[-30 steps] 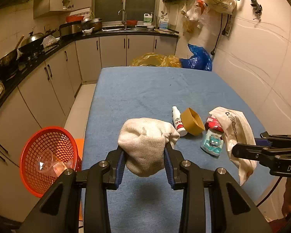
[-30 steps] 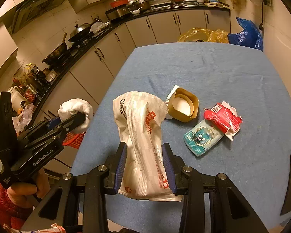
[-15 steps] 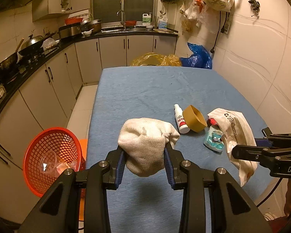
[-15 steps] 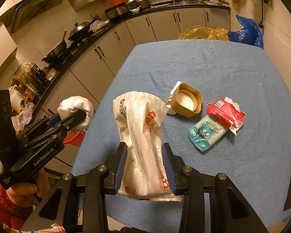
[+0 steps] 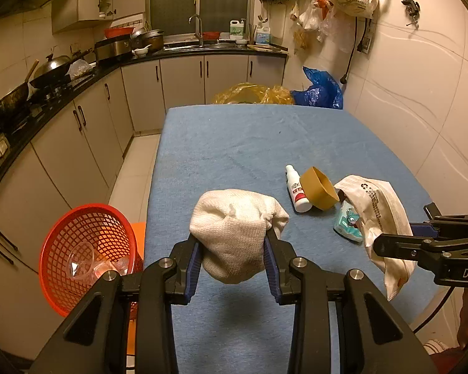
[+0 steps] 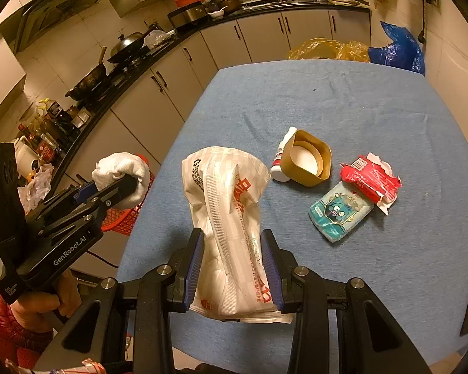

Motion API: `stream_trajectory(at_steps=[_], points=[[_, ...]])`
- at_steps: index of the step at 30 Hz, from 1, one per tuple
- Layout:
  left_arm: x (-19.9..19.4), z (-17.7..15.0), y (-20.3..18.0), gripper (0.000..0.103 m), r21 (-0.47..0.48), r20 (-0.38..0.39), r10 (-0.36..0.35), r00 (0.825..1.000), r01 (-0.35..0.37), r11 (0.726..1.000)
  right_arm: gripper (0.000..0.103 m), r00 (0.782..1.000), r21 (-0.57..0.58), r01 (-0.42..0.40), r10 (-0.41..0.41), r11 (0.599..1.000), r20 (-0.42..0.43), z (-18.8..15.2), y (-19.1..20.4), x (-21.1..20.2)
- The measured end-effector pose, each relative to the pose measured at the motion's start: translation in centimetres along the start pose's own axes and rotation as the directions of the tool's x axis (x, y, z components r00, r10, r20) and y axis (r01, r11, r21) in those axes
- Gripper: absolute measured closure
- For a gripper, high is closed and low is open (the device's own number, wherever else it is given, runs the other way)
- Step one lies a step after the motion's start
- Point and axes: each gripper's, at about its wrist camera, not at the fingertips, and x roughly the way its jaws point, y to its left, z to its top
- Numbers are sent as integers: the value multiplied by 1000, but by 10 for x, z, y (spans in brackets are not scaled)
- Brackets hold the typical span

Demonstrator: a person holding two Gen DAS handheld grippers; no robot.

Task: Collect trash
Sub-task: 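Carry the white cloth and white bag over the red wastebasket with both tools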

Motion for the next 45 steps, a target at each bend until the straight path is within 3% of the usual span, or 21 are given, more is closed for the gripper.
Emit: stream_trajectory(at_steps=[26, 38, 45], points=[[-3, -16, 24, 69, -32, -30, 25, 999, -26, 999, 63, 999, -9, -25, 24, 1000, -36, -2, 16, 21], [-16, -37, 81, 69, -111, -61, 107, 992, -113, 987, 63, 992, -53, -92, 87, 994, -88, 2, 58, 58], [-30, -55, 142, 69, -222, -84, 192, 978, -206, 953, 63, 984, -119, -145, 130, 982, -123, 22, 101, 86]])
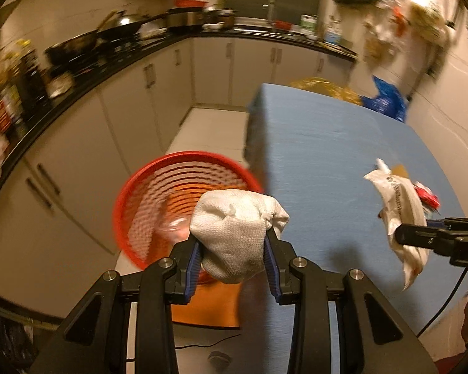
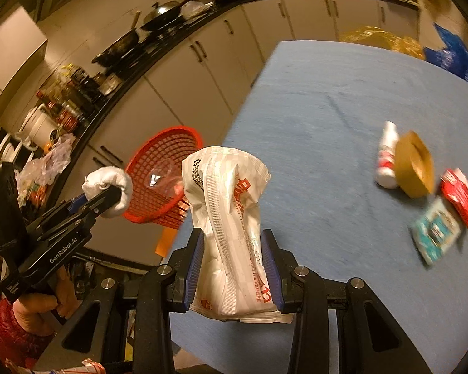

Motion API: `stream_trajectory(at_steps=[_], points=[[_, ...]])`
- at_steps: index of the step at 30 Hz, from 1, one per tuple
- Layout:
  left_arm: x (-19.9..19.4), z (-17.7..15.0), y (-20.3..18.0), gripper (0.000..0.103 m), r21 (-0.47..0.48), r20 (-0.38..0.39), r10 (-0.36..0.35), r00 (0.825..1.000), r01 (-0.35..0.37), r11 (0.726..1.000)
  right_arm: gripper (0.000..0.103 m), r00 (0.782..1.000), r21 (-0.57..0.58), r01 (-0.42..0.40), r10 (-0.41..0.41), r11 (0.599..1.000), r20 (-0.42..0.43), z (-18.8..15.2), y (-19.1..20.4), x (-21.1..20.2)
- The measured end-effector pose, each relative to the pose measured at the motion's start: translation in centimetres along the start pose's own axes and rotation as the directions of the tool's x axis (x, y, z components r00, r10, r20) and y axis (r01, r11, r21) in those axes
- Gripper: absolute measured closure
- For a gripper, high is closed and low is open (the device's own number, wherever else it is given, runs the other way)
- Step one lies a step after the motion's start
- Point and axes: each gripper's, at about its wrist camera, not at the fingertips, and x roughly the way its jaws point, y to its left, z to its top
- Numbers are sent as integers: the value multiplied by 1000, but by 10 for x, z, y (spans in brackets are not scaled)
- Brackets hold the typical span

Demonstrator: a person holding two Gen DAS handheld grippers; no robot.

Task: Collect trash
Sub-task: 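Carry the white cloth and white bag over the red wastebasket with both tools, then open the left tool to drop the cloth while the right tool drops the bag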

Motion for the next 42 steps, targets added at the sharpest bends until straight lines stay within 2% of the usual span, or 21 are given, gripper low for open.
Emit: stream_trajectory(at_steps=[6, 12, 20, 31, 33, 35, 37, 39, 42], points=[[-1, 2, 51, 69, -100, -2, 59, 998, -59, 993, 63, 998, -81, -57, 57, 995, -13, 38, 42, 26], [-4, 6, 80, 69, -154, 2, 86, 996, -85, 984, 62, 996, -137, -89, 87, 987, -16, 64, 76, 46], [5, 11, 89, 68, -150, 7, 84, 996, -82, 985, 62, 996, -167, -86, 82, 982, -32, 76, 97, 73], [46, 23, 94, 66, -176, -34, 21, 999, -26, 984, 60, 997, -131, -71, 65, 989, -51, 99, 97, 114], [51, 24, 95, 62, -182, -35, 22, 999, -28, 983, 59, 993, -108, -95, 87, 990, -76, 104, 95, 126], [55, 25, 97, 57, -190, -40, 18, 999, -26, 981, 55, 994, -100, -85, 77, 991, -79, 106, 92, 131], [55, 26, 97, 41, -205, -32, 8, 999, -14, 979, 48, 994, -92, -88, 81, 992, -75, 107, 90, 128], [51, 26, 98, 36, -210, -12, 4, 1000, -6, 978, 39, 995, -93, -82, 77, 992, -59, 107, 87, 121], [44, 26, 92, 34, -207, 10, 4, 1000, -2, 978, 37, 996, -97, -81, 78, 992, -35, 106, 84, 103]])
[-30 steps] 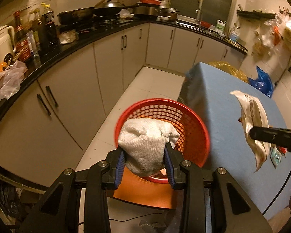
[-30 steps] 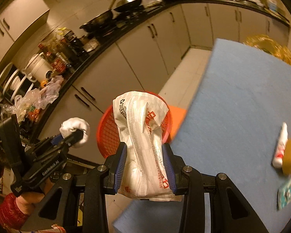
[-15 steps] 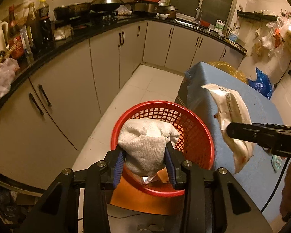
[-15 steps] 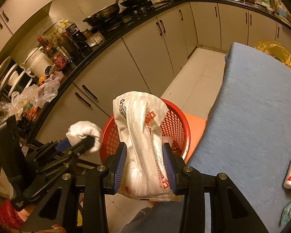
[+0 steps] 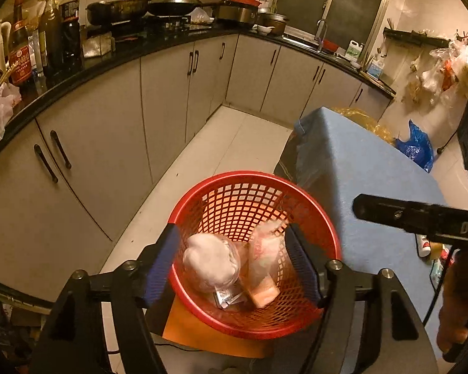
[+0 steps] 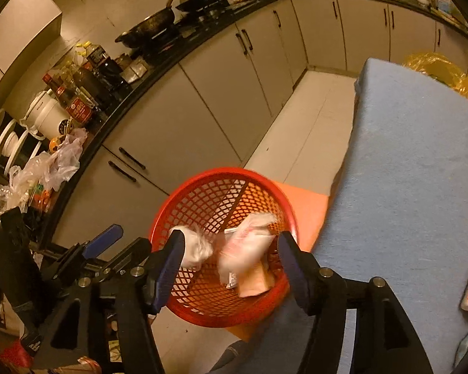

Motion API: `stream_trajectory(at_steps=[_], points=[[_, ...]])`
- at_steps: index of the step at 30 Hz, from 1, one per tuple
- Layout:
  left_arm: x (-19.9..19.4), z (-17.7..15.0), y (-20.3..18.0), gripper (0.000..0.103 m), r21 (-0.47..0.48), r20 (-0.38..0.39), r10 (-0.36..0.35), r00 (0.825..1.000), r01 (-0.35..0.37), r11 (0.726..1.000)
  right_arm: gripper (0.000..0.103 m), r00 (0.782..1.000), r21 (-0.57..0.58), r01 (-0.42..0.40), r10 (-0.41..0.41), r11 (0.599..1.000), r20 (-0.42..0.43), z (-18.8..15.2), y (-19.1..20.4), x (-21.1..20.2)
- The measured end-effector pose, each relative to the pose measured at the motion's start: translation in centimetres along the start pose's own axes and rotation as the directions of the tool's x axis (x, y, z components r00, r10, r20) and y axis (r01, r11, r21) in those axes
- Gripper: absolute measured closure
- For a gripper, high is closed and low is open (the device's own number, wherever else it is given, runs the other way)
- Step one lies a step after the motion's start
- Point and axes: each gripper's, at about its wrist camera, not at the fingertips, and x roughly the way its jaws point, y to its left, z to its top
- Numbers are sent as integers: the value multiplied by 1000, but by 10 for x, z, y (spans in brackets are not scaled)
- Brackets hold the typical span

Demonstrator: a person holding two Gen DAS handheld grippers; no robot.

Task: Collect trash
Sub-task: 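Open the left tool to drop the cloth while the right tool drops the bag, then move both tools back over the remaining trash on the table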

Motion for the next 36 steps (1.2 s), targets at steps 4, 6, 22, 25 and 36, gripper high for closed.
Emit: stream_trajectory(at_steps=[4, 6, 22, 25, 36], points=[[-19, -4, -12, 31, 8, 41, 21, 999, -21, 1000, 27, 996, -67, 74, -70, 995, 59, -15, 2, -31], [-33, -12, -21, 29, 18, 73, 45, 996, -47, 999, 25, 986, -126, 147, -135, 981, 99, -27, 5, -46], [-114, -81, -65, 27, -9, 152, 245, 958, -246, 969, 17, 980, -289, 144, -95, 946, 175, -86, 9, -104], [-127, -94, -66, 27, -41, 139, 289, 947, -286, 957, 17, 985, -324, 112, -62, 939, 162, -94, 9, -108], [-166, -123, -83, 27, -79, 121, 373, 920, -366, 927, 17, 994, -327, 48, -12, 944, 110, -125, -8, -114]])
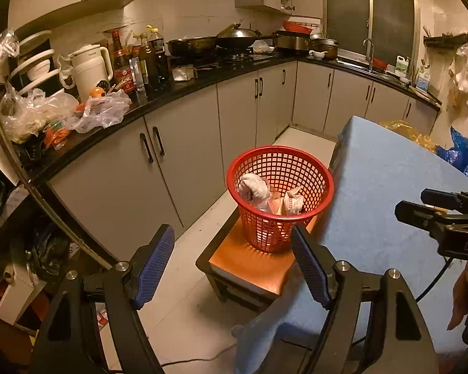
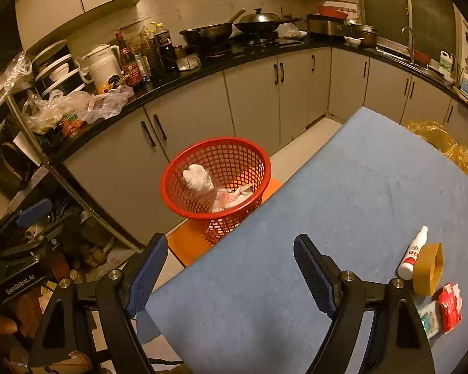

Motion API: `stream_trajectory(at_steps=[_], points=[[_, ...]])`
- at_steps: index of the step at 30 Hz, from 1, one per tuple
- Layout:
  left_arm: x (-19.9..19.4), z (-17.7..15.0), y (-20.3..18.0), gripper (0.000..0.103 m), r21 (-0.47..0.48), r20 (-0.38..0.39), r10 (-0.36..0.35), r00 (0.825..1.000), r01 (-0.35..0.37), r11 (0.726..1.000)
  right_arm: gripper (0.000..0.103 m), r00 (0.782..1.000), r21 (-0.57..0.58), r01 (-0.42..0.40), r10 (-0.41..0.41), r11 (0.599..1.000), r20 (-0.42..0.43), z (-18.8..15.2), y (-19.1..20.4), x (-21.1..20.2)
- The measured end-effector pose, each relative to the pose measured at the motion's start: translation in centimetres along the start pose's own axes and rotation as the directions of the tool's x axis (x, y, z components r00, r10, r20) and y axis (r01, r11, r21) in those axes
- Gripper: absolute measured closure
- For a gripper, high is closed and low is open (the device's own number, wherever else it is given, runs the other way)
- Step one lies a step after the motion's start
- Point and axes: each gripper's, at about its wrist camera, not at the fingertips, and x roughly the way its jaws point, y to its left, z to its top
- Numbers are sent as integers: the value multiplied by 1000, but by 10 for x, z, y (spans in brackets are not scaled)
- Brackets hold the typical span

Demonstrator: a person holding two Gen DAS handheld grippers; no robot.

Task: Collect trash
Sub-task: 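Move both tools back over the remaining trash on the table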

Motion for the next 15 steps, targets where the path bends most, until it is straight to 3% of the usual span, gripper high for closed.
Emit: stream_trajectory(at_steps=[7, 12, 15], points=[[-6, 6, -35, 26, 81, -19, -69, 997, 71, 994, 17, 1000, 123, -12, 12, 992, 0, -11, -35, -23], [-2, 7, -79, 25, 164, -44, -159, 986, 165, 973, 18, 997, 245, 78, -81, 966, 0, -43, -87, -54], [3, 4, -119, 25, 242, -84, -230, 970, 243, 939, 18, 990, 330, 136, -141, 934, -8, -70, -122, -76]])
